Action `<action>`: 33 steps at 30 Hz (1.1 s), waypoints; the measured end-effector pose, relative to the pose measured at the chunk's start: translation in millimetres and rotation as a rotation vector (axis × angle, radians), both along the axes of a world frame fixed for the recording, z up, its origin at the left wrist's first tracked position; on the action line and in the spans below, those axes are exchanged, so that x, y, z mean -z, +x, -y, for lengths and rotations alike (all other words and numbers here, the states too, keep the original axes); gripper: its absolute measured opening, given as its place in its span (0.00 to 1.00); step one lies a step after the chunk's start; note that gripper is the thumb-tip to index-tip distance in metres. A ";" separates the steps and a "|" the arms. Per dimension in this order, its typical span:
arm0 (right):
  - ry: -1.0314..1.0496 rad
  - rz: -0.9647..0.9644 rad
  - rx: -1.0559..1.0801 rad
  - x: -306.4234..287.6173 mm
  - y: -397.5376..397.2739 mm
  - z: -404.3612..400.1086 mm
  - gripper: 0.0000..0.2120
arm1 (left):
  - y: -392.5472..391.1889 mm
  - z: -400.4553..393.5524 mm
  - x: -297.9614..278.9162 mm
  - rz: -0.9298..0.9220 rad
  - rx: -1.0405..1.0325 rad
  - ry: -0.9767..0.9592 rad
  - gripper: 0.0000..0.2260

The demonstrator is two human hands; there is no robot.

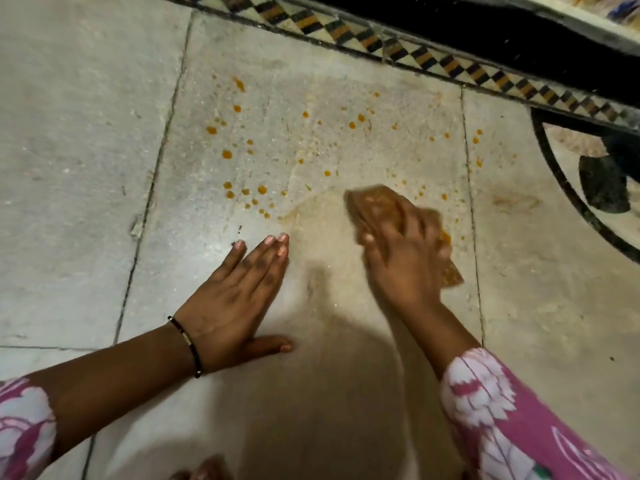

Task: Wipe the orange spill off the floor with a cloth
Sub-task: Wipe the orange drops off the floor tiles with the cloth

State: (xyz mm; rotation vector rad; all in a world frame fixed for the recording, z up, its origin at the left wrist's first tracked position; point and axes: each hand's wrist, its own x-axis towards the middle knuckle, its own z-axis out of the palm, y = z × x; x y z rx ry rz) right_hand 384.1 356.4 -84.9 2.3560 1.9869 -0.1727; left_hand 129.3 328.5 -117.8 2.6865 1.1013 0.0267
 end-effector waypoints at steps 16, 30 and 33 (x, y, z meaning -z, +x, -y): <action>-0.018 0.064 -0.082 -4.7 21.3 13.3 0.24 | 0.0 -0.6 -3.8 -0.009 -0.016 -0.021 0.46; 0.011 0.174 0.034 -1.7 28.8 1.8 0.33 | 1.4 -0.4 -5.6 -0.061 -0.018 -0.061 0.46; 0.039 0.121 -0.185 3.2 -25.2 26.0 0.29 | 2.7 -0.3 -6.7 -0.081 -0.029 -0.043 0.46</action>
